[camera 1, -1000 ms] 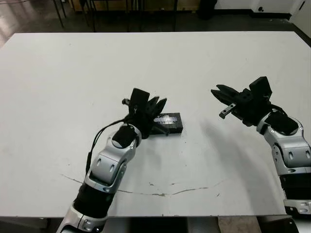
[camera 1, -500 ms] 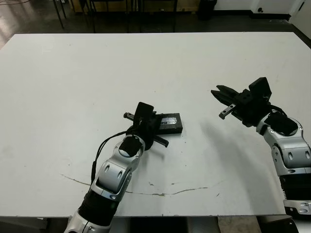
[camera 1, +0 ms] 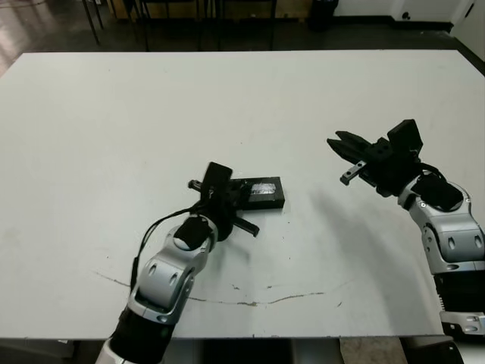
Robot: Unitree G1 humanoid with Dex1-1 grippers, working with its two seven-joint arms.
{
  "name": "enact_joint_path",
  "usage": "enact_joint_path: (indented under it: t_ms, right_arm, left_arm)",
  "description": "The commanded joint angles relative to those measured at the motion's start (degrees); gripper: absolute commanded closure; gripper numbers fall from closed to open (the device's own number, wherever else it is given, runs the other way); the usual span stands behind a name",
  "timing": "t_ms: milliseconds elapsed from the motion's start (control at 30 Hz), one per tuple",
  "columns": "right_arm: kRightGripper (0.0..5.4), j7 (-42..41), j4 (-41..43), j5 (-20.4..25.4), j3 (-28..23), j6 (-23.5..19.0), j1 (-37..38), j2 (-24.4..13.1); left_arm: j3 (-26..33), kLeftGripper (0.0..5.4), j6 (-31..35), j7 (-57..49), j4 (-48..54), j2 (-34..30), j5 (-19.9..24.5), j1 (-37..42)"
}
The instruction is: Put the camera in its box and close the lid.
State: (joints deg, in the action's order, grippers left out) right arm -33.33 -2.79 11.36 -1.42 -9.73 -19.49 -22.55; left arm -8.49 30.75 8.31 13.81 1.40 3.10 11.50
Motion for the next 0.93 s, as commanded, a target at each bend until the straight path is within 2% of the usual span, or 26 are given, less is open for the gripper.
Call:
enact_joint_path:
  t_ms: [33,167,267,300,400,500,567,833,933]
  right_arm:
    - [5.4,1.82,1.62,0.81,-0.88,-0.88,2.01,1.32]
    - [5.4,4.83,3.61,1.85,-1.97,-0.75,2.96,3.91]
    - [5.4,6.93,4.14,3.01,-3.02,-0.45,3.11,5.91]
    - [5.4,7.81,4.6,3.22,-3.24,-0.97,3.16,6.39]
    - [5.4,11.1,6.34,2.31,-3.21,-2.74,3.28,7.25]
    - [5.4,13.61,7.23,1.34,-2.57,-3.2,3.39,8.08]
    - [5.4,14.66,6.93,0.74,-2.1,-2.03,3.43,8.8]
    - [5.4,18.3,4.25,-5.08,-0.03,5.68,3.85,10.81]
    - [5.4,19.06,3.46,-5.9,0.43,6.95,3.94,11.52]
  left_arm:
    - [8.11,5.39,-4.03,-1.59,-1.44,-0.91,3.05,1.13]
    - [17.69,5.39,-8.4,-0.59,-0.2,-2.33,10.1,1.85]
    - [21.2,5.39,-12.09,-0.72,1.02,-3.9,11.85,1.7]
    - [21.4,5.39,-14.31,-1.1,1.28,-4.54,10.78,1.34]
    - [19.34,5.39,-29.22,-1.79,-1.81,-8.36,1.18,-0.74]
    - [18.44,5.39,-36.63,-3.05,-5.13,-8.64,-2.21,-2.09]
    - [18.5,5.39,-38.41,-3.79,-7.16,-7.97,-1.96,-2.23]
    - [19.12,5.39,-37.83,-5.75,-10.82,-5.94,1.54,-1.32]
    - [18.91,5.39,-37.69,-5.43,-11.15,-6.16,2.08,-1.05]
